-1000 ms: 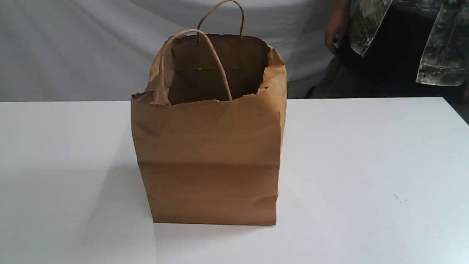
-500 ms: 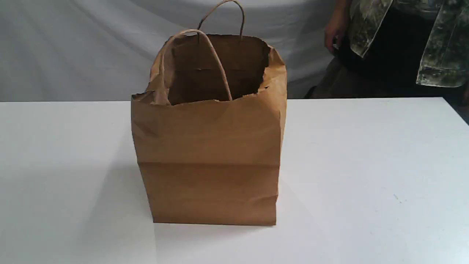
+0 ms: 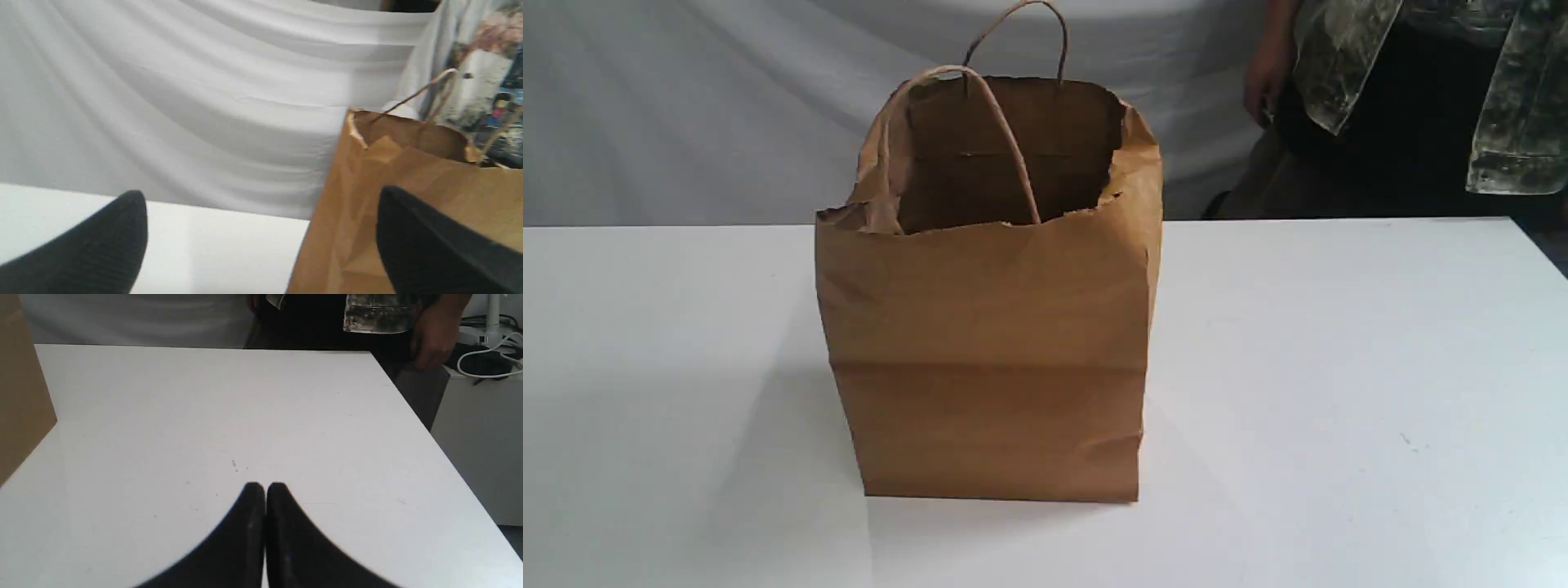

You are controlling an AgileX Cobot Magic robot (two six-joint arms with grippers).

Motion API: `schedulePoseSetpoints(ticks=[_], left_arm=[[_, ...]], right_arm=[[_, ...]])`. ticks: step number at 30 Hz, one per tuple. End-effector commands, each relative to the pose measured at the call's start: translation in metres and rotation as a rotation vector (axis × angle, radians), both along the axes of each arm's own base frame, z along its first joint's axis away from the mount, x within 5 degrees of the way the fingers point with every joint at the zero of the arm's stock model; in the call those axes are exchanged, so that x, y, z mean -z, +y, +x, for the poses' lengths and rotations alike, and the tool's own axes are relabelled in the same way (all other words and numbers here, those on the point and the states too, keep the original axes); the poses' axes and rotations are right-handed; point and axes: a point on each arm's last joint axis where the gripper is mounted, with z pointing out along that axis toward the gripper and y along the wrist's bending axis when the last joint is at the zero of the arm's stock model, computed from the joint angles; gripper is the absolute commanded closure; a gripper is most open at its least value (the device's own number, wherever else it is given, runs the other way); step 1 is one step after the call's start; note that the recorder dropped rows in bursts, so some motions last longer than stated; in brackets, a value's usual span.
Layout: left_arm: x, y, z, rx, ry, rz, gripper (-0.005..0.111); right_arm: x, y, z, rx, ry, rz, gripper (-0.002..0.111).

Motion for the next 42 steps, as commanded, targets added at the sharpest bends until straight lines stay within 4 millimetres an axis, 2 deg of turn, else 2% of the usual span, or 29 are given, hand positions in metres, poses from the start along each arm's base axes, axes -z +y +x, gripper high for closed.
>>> schedulePoseSetpoints(ticks=[1, 6, 14, 18, 26, 27, 29, 31, 32, 33, 42], left_arm=[[0.009, 0.002, -0.005, -0.033, 0.056, 0.085, 0.029], [0.022, 0.002, -0.013, -0.045, 0.173, 0.153, 0.029], [0.022, 0.004, -0.016, -0.070, 0.149, 0.231, 0.029], [0.026, 0.003, -0.016, -0.050, 0.205, 0.186, 0.029], [0.024, 0.003, -0.016, -0.051, 0.186, 0.176, 0.030], [0.024, 0.003, -0.016, -0.051, 0.185, 0.184, 0.033], [0.024, 0.003, -0.016, -0.052, 0.181, 0.208, 0.049], [0.022, 0.003, -0.016, -0.059, 0.158, 0.207, 0.074], [0.021, 0.003, -0.016, -0.063, 0.144, 0.203, 0.093], [0.020, 0.003, -0.015, -0.064, 0.139, 0.202, 0.107], [0.030, 0.006, -0.017, -0.076, 0.237, 0.332, 0.107]], right_arm=[[0.001, -0.001, 0.000, 0.010, -0.006, -0.003, 0.108], [0.001, -0.001, 0.000, 0.010, -0.006, -0.003, 0.108], [0.001, -0.001, 0.000, 0.010, -0.006, -0.003, 0.108], [0.001, -0.001, 0.000, 0.010, -0.006, -0.003, 0.108], [0.001, -0.001, 0.000, 0.010, -0.006, -0.003, 0.108], [0.001, -0.001, 0.000, 0.010, -0.006, -0.003, 0.108], [0.001, -0.001, 0.000, 0.010, -0.006, -0.003, 0.108], [0.001, -0.001, 0.000, 0.010, -0.006, -0.003, 0.108], [0.001, -0.001, 0.000, 0.010, -0.006, -0.003, 0.108], [0.001, -0.001, 0.000, 0.010, -0.006, -0.003, 0.108], [0.001, -0.001, 0.000, 0.010, -0.006, -0.003, 0.108]])
